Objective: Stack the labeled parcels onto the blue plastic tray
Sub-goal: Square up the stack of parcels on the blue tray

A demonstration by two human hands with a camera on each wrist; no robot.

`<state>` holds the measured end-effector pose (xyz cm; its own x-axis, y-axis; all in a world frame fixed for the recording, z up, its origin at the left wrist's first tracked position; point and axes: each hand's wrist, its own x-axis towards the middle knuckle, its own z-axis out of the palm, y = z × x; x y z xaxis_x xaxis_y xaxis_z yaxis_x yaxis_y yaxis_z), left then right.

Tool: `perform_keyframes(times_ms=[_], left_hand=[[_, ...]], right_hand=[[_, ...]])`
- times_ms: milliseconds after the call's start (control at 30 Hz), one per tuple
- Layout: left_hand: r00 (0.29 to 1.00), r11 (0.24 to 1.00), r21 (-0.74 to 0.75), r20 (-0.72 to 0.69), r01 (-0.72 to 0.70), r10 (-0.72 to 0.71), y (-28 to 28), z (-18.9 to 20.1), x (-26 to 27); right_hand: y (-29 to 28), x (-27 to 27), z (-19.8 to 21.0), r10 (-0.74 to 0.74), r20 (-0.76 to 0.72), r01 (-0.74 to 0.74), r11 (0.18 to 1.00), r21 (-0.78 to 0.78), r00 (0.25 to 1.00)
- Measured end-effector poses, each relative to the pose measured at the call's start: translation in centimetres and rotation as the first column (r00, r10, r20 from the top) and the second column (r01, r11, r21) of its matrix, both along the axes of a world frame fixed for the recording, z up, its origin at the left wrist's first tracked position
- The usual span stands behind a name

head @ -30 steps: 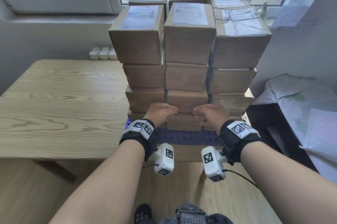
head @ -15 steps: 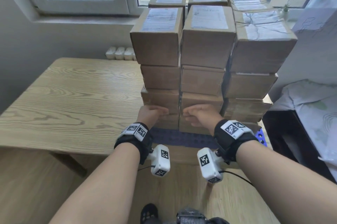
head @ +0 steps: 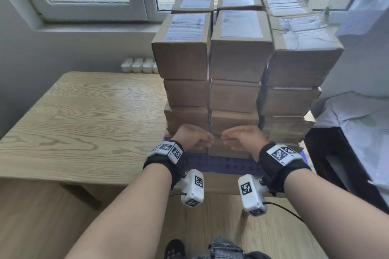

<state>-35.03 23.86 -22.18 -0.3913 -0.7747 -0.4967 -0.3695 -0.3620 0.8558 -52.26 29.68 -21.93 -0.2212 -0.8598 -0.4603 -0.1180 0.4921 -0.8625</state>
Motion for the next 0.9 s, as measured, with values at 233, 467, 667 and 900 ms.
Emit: perform_keyframes(times_ms=[233, 467, 667, 900], left_hand=[[0.991, 0.990, -0.038, -0.018, 0.133, -0.134, 1.9, 0.8, -6.5], [0.995, 0.996, -0.019, -0.053, 0.083, -0.084, 3.0, 0.9, -9.3], [0.998, 0.997, -0.062, -0.046, 0.044, -0.047, 3.0, 1.4, -7.9], [0.995, 0.992, -0.115, -0.089, -0.049, 0.039, 2.5, 4.1, -5.0]], right_hand=[[3.0, -6.0, 0.4, -0.176, 0.006, 0.176, 0.984, -0.004, 0.984], [3.3, -8.2, 0.7, -0.195, 0.013, 0.196, 0.979, -0.051, 0.981], [3.3, -7.6, 1.1, -0.193, -0.010, 0.192, 0.980, -0.049, 0.981], [3.4, -8.0, 4.1, -0.260, 0.006, 0.258, 0.951, -0.170, 0.965]])
